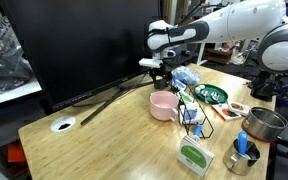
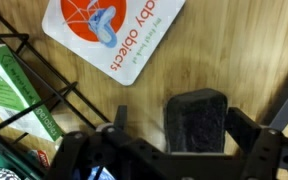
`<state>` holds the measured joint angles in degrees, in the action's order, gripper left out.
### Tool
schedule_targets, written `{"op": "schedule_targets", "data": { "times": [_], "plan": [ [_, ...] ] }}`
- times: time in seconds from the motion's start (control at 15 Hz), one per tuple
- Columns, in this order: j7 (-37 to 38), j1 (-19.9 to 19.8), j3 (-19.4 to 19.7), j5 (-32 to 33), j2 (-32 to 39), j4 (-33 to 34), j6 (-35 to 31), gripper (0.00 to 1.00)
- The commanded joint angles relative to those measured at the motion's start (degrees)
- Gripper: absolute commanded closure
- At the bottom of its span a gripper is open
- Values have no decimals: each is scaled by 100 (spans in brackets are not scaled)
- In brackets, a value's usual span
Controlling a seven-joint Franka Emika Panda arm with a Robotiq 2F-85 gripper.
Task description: Move the black eraser to the left side of the desk
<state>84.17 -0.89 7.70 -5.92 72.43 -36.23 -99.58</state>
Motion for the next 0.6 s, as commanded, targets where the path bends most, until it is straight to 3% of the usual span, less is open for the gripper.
{"op": "schedule_targets", "data": {
  "times": [0.0,0.53],
  "plan": [
    [-37,-106,-62,-66,211,403,160,0],
    [-121,-133,-52,-37,288,475,173,0]
  ]
}}
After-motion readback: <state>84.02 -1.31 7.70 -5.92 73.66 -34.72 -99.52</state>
